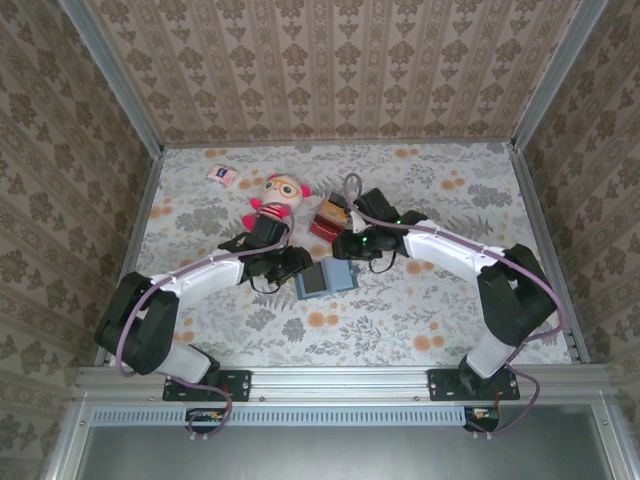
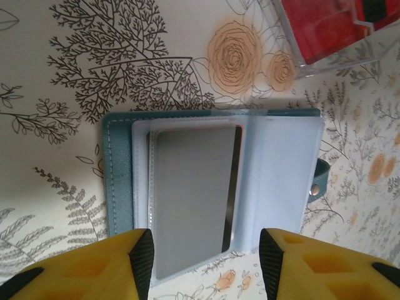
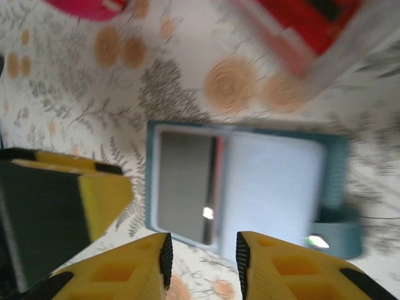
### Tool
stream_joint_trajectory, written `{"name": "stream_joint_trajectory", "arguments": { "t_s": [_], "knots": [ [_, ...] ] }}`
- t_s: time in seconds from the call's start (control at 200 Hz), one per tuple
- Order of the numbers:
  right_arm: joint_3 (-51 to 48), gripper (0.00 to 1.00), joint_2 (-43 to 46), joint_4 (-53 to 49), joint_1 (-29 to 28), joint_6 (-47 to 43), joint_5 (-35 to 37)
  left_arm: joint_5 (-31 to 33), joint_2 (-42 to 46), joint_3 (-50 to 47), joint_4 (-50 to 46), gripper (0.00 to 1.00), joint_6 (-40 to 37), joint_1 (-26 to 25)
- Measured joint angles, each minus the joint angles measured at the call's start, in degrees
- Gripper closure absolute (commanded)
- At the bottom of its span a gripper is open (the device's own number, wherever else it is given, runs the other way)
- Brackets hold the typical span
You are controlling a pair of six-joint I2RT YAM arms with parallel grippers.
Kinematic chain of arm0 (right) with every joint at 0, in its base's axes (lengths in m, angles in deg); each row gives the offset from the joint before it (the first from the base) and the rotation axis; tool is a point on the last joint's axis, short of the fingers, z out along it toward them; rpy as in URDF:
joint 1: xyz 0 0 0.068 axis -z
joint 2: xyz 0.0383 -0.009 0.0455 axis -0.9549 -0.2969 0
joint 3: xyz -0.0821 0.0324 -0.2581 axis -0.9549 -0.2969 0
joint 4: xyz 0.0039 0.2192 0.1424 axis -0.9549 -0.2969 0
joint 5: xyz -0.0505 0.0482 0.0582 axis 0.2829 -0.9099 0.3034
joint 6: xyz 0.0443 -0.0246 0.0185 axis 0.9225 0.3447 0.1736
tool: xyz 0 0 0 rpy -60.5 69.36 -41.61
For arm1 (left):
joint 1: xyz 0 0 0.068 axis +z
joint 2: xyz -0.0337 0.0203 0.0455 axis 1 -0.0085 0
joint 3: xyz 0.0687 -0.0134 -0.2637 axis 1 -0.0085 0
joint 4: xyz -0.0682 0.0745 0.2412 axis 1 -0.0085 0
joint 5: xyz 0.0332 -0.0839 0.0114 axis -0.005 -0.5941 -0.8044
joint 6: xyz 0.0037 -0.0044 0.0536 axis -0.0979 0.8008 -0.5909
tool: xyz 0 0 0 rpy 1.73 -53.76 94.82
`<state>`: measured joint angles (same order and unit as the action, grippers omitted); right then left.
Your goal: Take the credit cards out of the card holder
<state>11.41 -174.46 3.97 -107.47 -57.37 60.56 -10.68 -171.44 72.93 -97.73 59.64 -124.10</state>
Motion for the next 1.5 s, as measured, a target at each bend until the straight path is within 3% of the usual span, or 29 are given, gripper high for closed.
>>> {"name": "stream_joint_trajectory", "arguments": {
  "t_s": [0.2,0.665,1.5],
  "knots": [
    [0.4,0.72,-6.4,2.5,-3.2,4.3,-1.3,0.0,-1.1,0.0,0.5,0.61,0.6,0.0],
    [2.3,0.82,-12.4,2.5,-3.4,5.5,-2.8,-2.2,-6.0,0.0,5.6,0.67,1.9,0.0],
    [0.1,0.83,-14.6,6.9,-2.0,7.0,-9.0,-2.7,-6.4,-4.2,11.5,0.69,2.5,0.3]
  ]
}}
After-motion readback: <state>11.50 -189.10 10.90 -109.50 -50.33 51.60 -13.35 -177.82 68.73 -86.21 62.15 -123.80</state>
